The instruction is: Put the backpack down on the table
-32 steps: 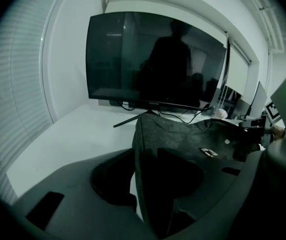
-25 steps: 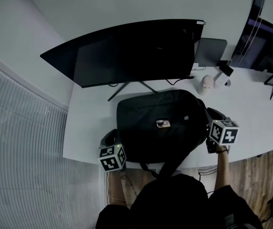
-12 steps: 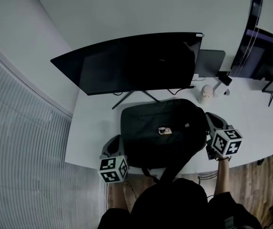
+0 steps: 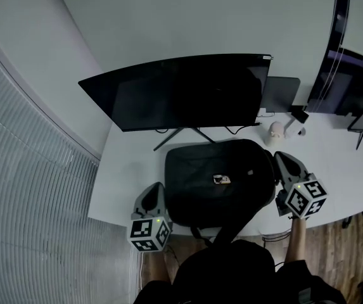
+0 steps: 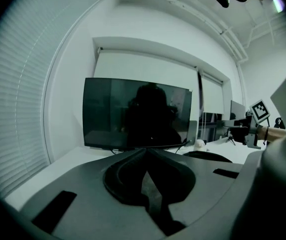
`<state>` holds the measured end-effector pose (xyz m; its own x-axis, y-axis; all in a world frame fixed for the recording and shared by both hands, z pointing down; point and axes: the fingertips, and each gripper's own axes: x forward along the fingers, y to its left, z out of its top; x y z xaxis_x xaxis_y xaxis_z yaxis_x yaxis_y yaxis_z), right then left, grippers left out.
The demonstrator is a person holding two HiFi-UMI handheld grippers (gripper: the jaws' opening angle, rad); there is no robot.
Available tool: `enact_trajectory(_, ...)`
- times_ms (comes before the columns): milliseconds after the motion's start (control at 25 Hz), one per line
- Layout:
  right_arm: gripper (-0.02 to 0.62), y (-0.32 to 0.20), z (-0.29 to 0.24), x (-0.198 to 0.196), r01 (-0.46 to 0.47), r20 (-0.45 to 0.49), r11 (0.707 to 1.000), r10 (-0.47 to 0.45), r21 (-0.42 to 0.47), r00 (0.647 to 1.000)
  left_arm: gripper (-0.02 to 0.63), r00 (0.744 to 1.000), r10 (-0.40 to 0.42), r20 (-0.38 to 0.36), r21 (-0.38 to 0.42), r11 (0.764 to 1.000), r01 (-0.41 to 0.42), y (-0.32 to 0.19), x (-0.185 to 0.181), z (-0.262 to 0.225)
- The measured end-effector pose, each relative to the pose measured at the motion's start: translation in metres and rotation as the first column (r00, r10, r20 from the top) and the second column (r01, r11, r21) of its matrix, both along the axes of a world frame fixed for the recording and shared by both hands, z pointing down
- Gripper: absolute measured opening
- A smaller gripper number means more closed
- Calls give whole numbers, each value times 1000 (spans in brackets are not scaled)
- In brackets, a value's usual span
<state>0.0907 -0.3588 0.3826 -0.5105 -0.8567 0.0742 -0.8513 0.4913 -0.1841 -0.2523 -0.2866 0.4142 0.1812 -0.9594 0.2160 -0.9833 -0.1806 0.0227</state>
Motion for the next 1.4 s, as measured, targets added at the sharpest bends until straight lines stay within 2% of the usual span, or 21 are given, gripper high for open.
enact_trajectory(240,14,10,-8,-1,13,-19,999,-12,42,1000,15,1000,13,3,60,998,-13,7,1,-15)
enact_trajectory(520,12,12,-12,-9,23,-36,997,-20,69,999,15,1000,19,9,79,997,-20,11,-1,-18)
enact_trajectory(1400,12,13,-2,-12,18,-29,998,-16,62,999,15,999,33,29,51,998,-34,16,-6,-10)
